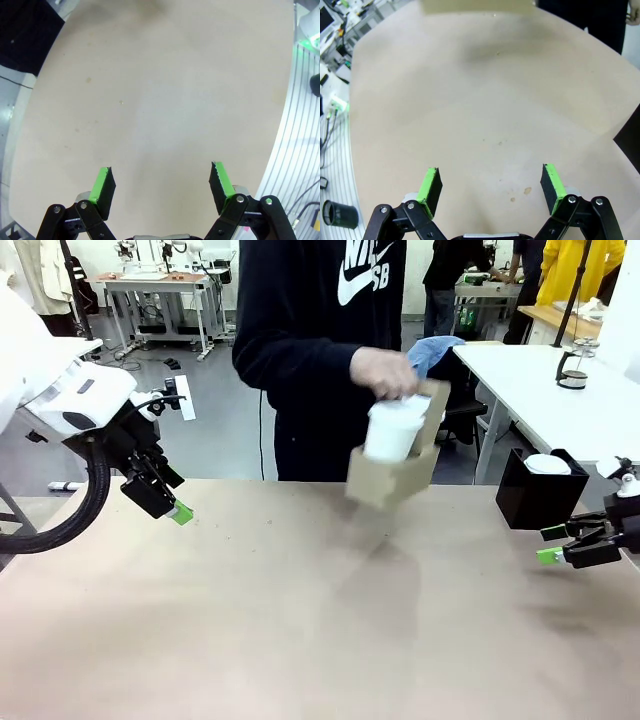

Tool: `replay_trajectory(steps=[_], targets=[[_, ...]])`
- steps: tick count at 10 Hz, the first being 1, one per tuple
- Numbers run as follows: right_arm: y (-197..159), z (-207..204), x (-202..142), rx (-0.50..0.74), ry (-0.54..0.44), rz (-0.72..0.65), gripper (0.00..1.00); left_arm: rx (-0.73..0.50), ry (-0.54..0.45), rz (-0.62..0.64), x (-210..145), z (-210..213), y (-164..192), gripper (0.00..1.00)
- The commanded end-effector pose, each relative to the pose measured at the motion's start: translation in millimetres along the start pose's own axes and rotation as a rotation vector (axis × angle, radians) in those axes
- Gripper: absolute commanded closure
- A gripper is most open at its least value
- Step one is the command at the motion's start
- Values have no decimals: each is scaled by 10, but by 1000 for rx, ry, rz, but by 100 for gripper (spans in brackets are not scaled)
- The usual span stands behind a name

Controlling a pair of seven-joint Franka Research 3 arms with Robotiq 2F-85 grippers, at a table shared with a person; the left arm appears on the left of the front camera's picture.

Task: Pour a drink into a cup and package it in a carrier.
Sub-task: Insert the held 600 ml Paper Cup into the Cup Carrier.

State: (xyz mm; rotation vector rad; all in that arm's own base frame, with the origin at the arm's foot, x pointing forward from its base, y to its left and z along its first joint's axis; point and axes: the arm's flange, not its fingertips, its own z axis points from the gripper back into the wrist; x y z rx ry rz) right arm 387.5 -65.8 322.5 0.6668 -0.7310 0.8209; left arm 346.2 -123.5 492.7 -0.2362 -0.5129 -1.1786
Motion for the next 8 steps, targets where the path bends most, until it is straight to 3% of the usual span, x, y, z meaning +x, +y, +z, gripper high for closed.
replay_trajectory(steps=[1,8], targets=[[-9,12,1,-9,0,11,0,-5,-2,-2,-4,5,9,5],[-9,12,1,-9,0,11,0,-5,-2,-2,-4,5,9,5]])
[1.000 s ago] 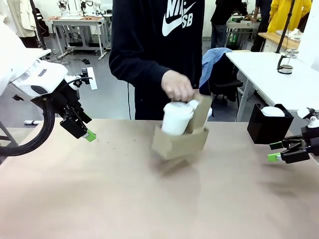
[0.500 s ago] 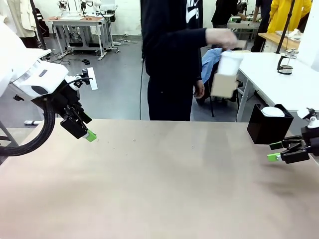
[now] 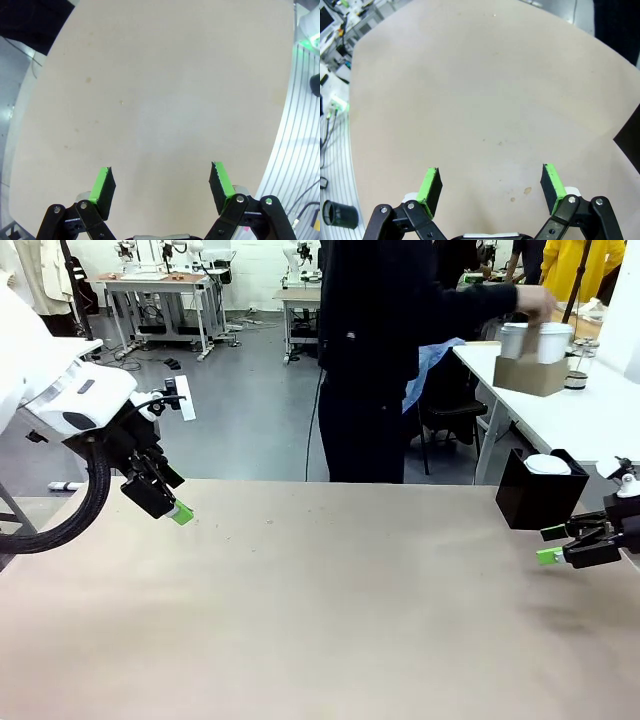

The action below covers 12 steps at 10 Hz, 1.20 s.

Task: Pour a drink into a cup and package it in a carrier.
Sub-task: Insert the held 600 ml Paper Cup into the Cup Carrier.

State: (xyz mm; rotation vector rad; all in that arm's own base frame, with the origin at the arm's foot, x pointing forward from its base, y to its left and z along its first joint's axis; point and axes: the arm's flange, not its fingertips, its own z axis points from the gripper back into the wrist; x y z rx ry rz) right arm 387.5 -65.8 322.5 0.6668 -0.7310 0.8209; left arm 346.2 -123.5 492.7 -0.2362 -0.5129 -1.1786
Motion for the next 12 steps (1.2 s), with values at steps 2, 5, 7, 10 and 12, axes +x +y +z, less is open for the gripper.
replay_trajectory(steps=[2,5,7,10,12], targets=[[-9,12,1,-9,0,11,0,-5,-2,-2,-4,5,9,5],[-9,12,1,-9,0,11,0,-5,-2,-2,-4,5,9,5],[-9,12,1,-9,0,11,0,-5,-2,-2,-4,5,9,5],[-9,12,1,-9,0,11,0,-5,-2,-2,-4,5,9,5],[-9,12,1,-9,0,11,0,-5,-2,-2,-4,5,9,5]])
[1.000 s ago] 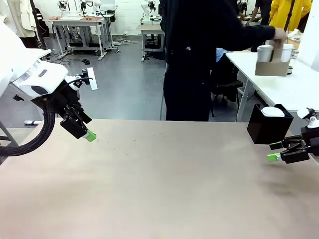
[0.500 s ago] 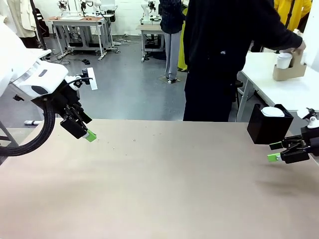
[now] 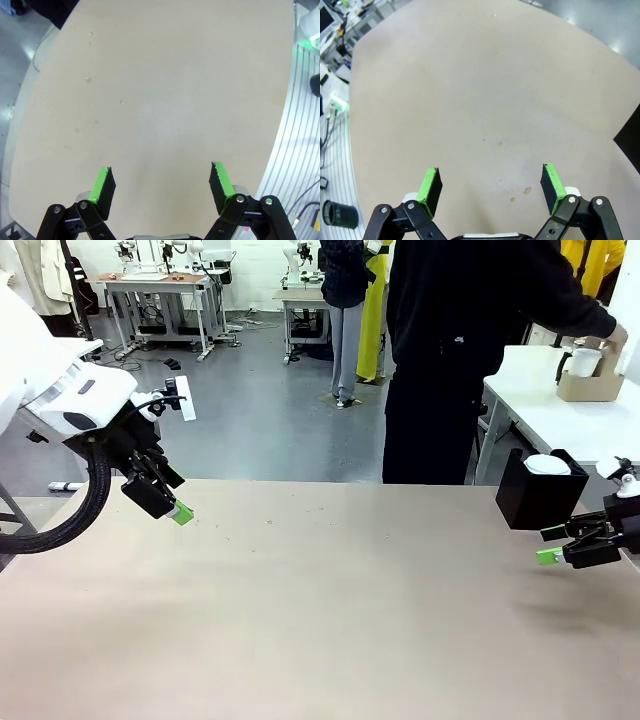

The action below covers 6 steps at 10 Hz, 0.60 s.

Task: Pour a drink into a cup and package it in a carrier.
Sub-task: Insert the held 600 ml Paper Cup into the Cup Carrier.

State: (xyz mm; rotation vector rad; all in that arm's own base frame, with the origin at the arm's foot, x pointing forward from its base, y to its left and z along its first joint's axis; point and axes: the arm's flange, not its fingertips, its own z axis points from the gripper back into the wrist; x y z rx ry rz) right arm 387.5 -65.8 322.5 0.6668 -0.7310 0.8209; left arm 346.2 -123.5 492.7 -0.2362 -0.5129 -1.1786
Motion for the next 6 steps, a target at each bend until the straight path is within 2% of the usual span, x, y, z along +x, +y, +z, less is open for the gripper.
replay_trajectory(steps=[1,6], targets=[[-9,12,1,-9,0,11,0,-5,-2,-2,-4,5,9,5],[-9,12,1,-9,0,11,0,-5,-2,-2,-4,5,9,5]])
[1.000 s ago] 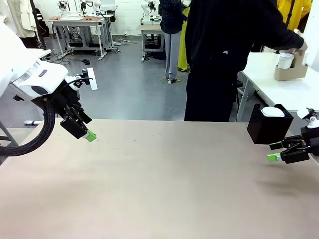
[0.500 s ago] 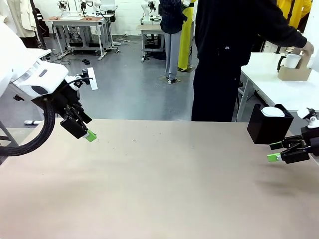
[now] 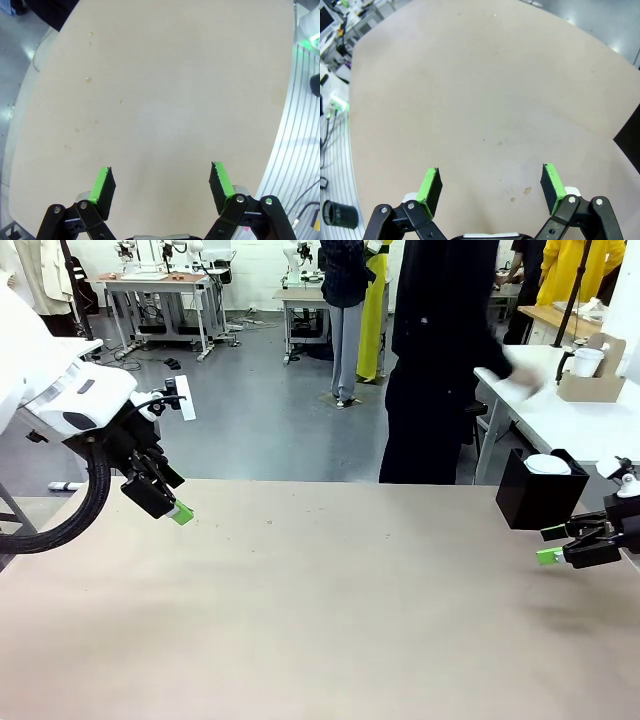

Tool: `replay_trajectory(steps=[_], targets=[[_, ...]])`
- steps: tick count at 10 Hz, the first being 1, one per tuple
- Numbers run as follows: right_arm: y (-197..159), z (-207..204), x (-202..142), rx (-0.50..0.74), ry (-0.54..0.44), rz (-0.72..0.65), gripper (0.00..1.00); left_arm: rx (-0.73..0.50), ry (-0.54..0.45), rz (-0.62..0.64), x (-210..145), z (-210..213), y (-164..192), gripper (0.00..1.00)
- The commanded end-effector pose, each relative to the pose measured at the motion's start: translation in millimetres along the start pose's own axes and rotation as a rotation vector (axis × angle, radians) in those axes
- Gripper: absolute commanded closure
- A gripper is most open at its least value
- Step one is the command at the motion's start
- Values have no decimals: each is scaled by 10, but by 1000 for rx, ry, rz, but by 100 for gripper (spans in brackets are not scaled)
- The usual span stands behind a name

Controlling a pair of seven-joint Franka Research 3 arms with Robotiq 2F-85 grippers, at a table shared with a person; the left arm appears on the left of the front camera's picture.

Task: Pour a drink into a cup and package it in a carrier.
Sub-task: Insert the held 600 ml Paper Cup into the Cup Carrier.

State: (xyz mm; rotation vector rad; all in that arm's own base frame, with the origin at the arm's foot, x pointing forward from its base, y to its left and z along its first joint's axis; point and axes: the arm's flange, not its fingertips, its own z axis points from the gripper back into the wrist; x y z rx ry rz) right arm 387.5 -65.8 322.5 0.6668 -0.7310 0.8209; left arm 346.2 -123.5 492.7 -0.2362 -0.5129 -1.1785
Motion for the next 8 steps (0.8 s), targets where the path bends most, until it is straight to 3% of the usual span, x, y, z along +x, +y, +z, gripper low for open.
replay_trajectory(steps=[1,8], targets=[[-9,12,1,-9,0,11,0,-5,-2,-2,-4,5,9,5],[-9,12,1,-9,0,11,0,-5,-2,-2,-4,5,9,5]])
